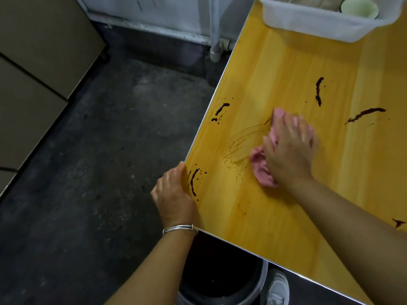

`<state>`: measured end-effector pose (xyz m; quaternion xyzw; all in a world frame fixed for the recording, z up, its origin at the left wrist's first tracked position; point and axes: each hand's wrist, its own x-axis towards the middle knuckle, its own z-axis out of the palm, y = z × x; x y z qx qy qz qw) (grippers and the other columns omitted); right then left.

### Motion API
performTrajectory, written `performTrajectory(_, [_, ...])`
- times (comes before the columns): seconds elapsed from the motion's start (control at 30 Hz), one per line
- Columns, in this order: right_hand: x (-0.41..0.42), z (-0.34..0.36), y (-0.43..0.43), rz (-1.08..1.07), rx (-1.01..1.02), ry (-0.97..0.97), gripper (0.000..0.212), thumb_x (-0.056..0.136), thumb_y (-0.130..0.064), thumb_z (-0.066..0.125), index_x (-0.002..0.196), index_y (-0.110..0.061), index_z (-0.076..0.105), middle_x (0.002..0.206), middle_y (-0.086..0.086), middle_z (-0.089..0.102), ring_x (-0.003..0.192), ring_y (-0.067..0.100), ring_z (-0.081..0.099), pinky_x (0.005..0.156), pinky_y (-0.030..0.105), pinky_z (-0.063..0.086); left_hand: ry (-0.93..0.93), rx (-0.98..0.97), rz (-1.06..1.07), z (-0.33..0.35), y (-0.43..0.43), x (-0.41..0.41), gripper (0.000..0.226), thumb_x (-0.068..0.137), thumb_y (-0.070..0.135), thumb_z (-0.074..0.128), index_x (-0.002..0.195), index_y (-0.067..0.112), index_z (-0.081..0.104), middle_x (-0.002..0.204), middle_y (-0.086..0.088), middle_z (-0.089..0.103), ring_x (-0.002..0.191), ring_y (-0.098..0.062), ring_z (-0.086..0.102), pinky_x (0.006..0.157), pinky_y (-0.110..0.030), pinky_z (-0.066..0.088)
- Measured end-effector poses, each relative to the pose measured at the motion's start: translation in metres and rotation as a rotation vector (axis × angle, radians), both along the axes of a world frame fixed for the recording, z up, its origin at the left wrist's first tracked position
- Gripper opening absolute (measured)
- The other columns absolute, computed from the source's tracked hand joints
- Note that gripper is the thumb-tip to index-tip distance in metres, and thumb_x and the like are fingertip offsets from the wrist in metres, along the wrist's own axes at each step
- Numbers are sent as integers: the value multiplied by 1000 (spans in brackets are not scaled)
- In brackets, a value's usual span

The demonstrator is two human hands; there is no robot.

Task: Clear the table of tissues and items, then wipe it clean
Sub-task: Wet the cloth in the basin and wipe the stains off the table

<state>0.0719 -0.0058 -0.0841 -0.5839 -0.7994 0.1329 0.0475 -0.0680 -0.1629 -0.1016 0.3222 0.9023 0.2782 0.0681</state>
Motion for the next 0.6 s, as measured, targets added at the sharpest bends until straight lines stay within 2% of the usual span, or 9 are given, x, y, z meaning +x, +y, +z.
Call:
performTrajectory(0.17, [-34,1,-27,428,21,-27,59,92,-42,23,147,-20,26,154,4,27,144,25,16,117,41,4,29,8,-1,-3,-2,-1,47,70,-5,42,110,9,63,97,-11,66,90,-34,60,85,-49,40])
performTrajectory(0.33, [25,0,-63,677,41,28,55,90,-42,39,142,-23,37,146,-1,36,140,24,27,114,46,18,2,-16,1,2,-2,-1,47,74,-8,42,114,9,61,102,-12,64,99,-35,56,92,-53,35])
performTrajectory(0.4, [46,0,-50,621,73,-3,55,91,-40,36,144,-22,35,147,2,38,140,25,27,114,45,18,-5,-19,13,3,0,0,46,77,-12,44,114,9,61,102,-12,64,100,-35,56,94,-53,33])
performTrajectory(0.53, [18,5,-3,135,22,23,59,90,-43,26,144,-20,32,152,5,31,143,27,19,116,42,6,66,7,-4,1,1,-2,51,75,7,24,110,10,62,102,-10,63,99,-33,56,93,-53,35])
performTrajectory(0.6, [-6,4,0,142,18,18,61,89,-42,21,144,-21,33,153,4,28,144,27,16,116,44,5,122,3,-12,-3,0,-3,52,73,12,23,108,12,61,107,-10,62,104,-30,53,96,-50,32])
